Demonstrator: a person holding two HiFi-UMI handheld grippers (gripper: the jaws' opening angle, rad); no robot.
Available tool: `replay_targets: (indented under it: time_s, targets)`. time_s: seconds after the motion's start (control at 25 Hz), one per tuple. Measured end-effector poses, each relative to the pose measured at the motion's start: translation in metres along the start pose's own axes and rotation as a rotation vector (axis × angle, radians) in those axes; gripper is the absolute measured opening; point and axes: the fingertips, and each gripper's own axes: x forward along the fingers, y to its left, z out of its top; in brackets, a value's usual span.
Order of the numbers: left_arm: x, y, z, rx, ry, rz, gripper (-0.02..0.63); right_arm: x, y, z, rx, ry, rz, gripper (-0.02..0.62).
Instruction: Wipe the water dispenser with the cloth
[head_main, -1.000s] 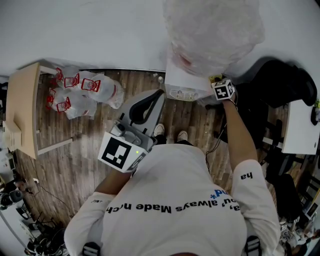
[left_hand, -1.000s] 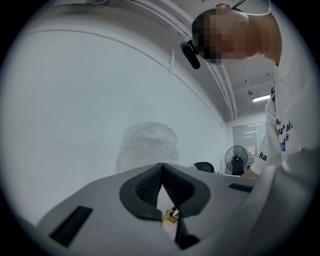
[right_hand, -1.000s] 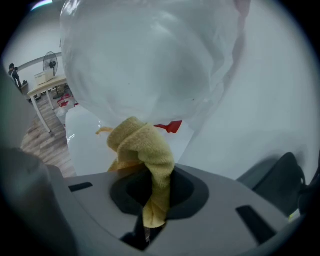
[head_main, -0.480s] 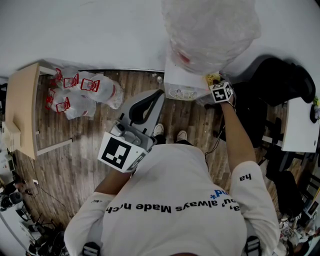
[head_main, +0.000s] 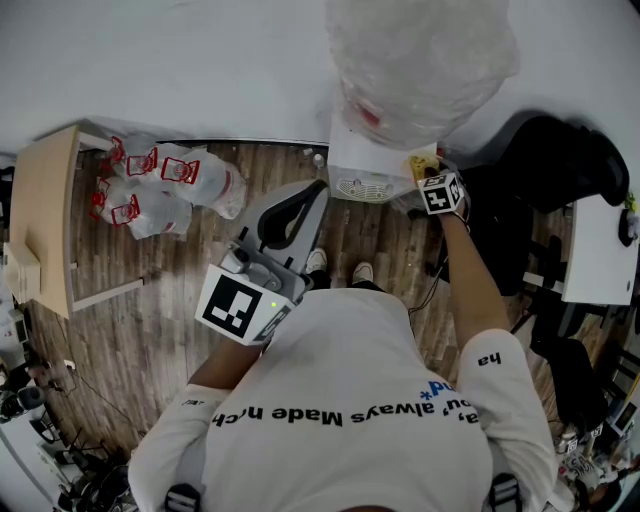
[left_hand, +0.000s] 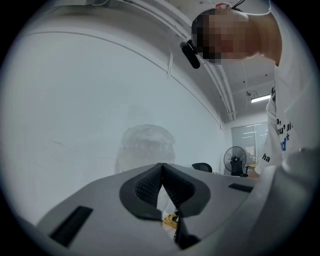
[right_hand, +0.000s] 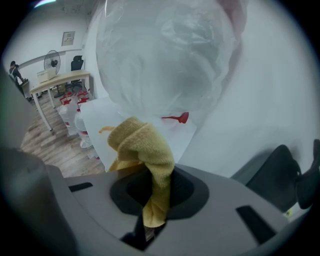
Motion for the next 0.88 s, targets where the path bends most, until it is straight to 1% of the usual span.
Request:
replay_targets:
  time_s: [0.72,0.88]
  targets:
    - [0.002,0.002,0.005,0.001,-0.018,-0.01,0.018,-0.017,0.016,-0.014,-0.002,-0.02,-0.022,0.044]
    - [0.003,0.004,0.004,0.001,-0.016,-0.007,0.018,-0.022,0.02,-0.018,0.012,-0.024,-0.028,0.044]
